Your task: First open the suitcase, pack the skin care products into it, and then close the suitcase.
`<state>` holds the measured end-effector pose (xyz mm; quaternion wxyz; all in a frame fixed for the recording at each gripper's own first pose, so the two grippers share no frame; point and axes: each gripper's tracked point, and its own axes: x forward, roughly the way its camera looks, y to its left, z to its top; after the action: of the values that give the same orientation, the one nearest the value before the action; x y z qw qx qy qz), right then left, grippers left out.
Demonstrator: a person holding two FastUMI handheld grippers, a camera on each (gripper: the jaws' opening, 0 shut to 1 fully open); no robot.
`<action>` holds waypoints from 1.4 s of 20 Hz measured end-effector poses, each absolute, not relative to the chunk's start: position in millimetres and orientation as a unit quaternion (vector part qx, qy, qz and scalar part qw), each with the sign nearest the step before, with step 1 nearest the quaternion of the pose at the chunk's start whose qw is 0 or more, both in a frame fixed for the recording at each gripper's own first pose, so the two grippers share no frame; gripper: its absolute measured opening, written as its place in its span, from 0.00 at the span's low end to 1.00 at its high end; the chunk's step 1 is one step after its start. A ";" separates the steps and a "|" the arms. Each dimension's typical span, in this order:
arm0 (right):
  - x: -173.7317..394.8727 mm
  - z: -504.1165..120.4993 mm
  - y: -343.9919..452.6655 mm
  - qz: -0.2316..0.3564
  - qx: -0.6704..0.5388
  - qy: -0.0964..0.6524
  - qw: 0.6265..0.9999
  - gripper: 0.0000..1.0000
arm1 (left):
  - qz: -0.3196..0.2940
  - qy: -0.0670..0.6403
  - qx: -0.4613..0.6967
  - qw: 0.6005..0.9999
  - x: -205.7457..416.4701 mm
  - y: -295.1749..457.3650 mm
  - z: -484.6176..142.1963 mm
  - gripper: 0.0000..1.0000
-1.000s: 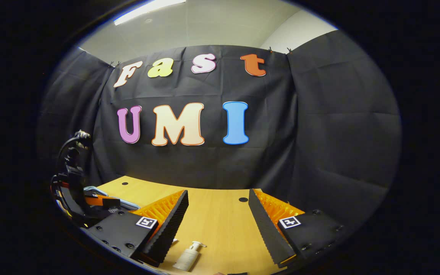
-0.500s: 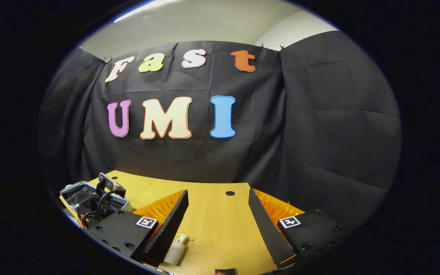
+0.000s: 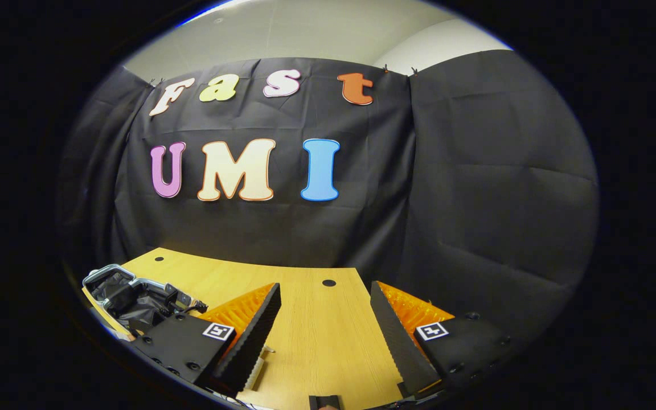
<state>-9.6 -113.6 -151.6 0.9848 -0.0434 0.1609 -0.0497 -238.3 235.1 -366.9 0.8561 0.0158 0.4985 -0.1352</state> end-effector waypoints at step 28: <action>37.0 -180.7 18.7 0.032 -0.017 0.169 0.985 1.00 | -0.013 0.410 -0.011 0.912 -179.4 434.0 -244.6 0.10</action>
<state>37.0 18.7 -180.7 0.9849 -0.0173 0.1693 0.0323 -179.4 434.0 -244.6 0.9117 -0.0108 0.4105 -0.0132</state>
